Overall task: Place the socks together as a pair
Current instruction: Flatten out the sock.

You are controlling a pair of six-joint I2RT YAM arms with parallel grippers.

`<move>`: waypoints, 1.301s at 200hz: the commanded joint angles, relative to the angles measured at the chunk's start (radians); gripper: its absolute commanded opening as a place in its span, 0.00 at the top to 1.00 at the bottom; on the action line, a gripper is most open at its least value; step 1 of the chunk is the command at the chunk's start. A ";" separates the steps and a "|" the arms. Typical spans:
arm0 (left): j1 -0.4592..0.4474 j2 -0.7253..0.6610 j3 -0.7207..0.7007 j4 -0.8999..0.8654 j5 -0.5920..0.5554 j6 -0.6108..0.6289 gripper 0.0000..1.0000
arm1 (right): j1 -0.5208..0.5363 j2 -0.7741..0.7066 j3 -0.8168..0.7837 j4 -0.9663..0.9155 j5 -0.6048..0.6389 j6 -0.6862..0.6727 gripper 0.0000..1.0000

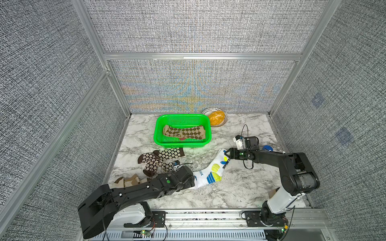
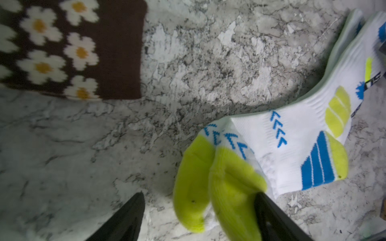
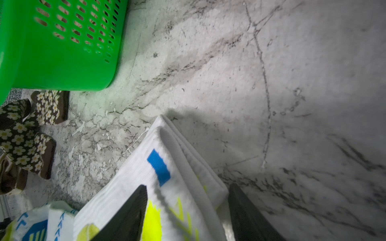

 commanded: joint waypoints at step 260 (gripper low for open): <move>-0.005 -0.026 0.058 0.046 0.100 0.142 0.98 | 0.055 -0.352 -0.060 -0.153 0.068 0.193 1.00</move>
